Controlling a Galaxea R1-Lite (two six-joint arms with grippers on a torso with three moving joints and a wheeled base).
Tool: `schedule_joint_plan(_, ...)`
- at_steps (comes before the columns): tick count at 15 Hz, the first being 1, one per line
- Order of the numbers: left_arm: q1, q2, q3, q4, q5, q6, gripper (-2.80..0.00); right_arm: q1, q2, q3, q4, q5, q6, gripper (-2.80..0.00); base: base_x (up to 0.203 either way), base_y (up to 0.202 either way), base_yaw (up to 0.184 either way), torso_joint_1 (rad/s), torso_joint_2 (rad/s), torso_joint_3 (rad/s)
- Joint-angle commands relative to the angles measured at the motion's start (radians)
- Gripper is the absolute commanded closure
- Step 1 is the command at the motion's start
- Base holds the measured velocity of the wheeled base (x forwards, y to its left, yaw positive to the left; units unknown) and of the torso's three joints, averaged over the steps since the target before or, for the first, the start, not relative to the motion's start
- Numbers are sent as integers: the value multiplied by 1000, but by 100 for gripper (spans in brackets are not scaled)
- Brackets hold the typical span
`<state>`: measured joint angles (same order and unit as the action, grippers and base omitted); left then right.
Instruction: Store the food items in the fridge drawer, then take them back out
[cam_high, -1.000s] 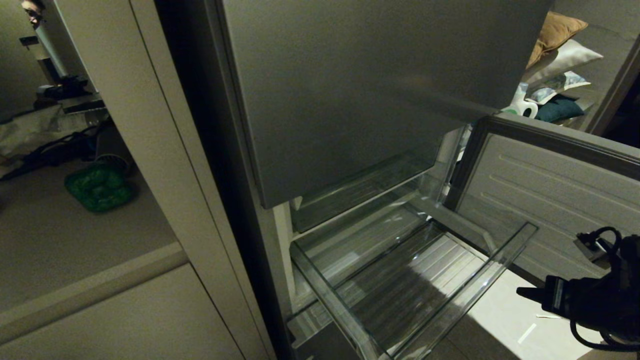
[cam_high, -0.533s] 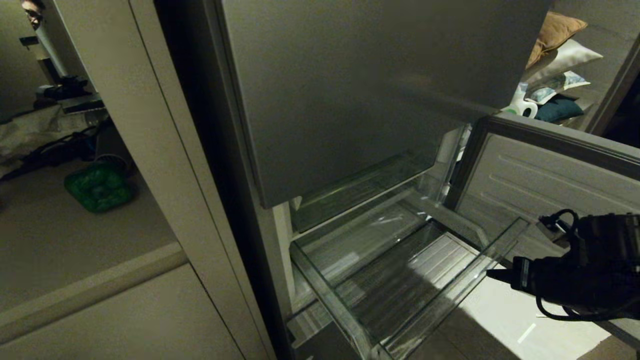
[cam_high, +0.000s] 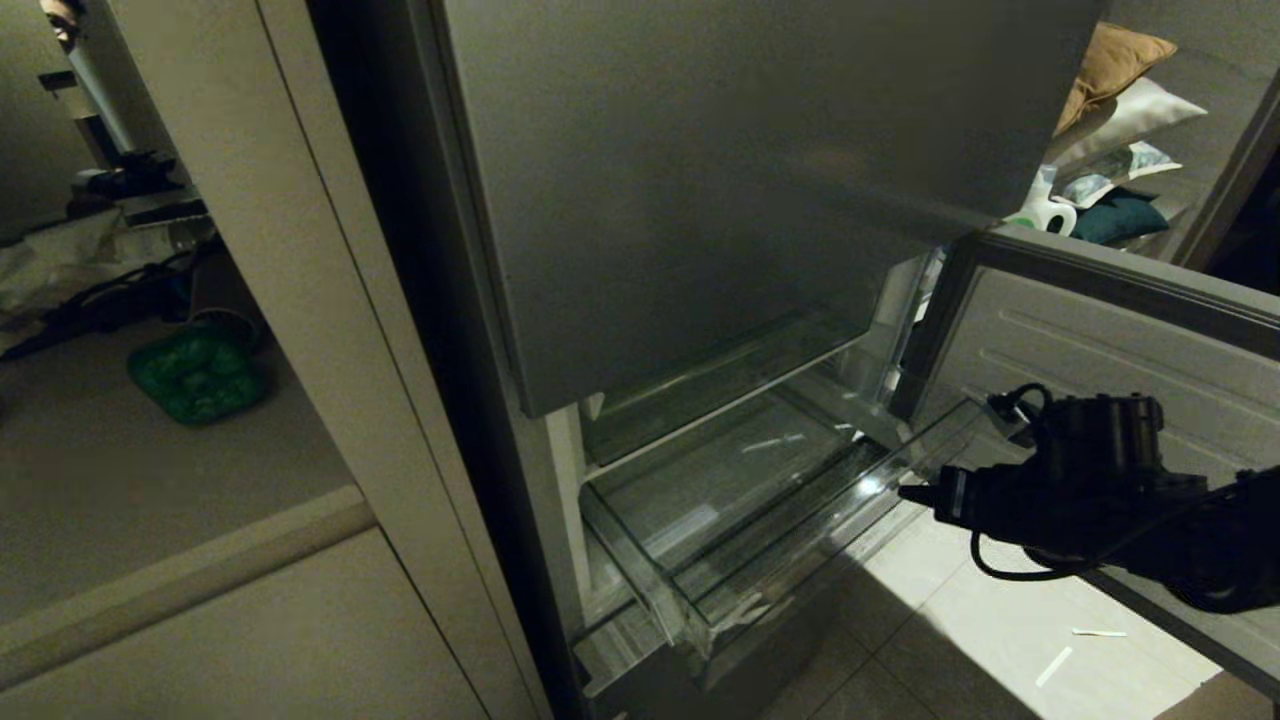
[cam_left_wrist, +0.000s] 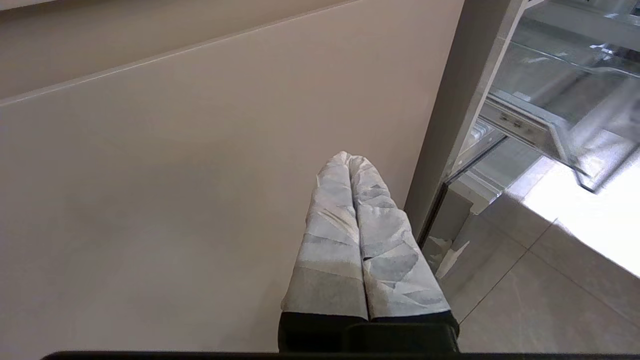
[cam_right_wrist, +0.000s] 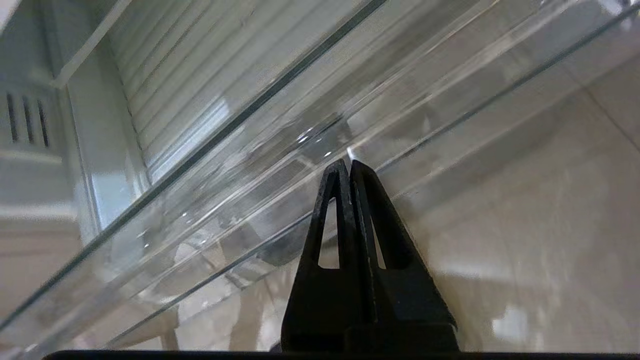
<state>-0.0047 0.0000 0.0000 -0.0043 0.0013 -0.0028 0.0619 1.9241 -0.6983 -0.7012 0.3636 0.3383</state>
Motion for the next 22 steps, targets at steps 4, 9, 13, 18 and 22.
schedule_joint_plan(4, 0, 2, 0, 0, 0, 0, 0, 74, 221, -151, -198, 4, 22, 0, 0, 0, 0, 0, 0, 0)
schedule_joint_plan(9, 0, 2, 0, 0, 0, 0, 0, 124, 319, -285, -332, 3, 97, 0, 0, 0, 0, 0, 0, 0)
schedule_joint_plan(13, 0, 2, 0, 0, 0, 0, 0, 160, 361, -341, -415, 5, 166, 0, 0, 0, 0, 0, 0, 0)
schedule_joint_plan(18, 0, 2, 0, 0, 0, 0, 0, 174, 337, -318, -472, 2, 230, 0, 0, 0, 0, 0, 0, 0)
schedule_joint_plan(22, 0, 2, 0, 0, 0, 0, 0, 169, 164, -124, -471, 2, 224, 0, 0, 0, 0, 0, 0, 0)
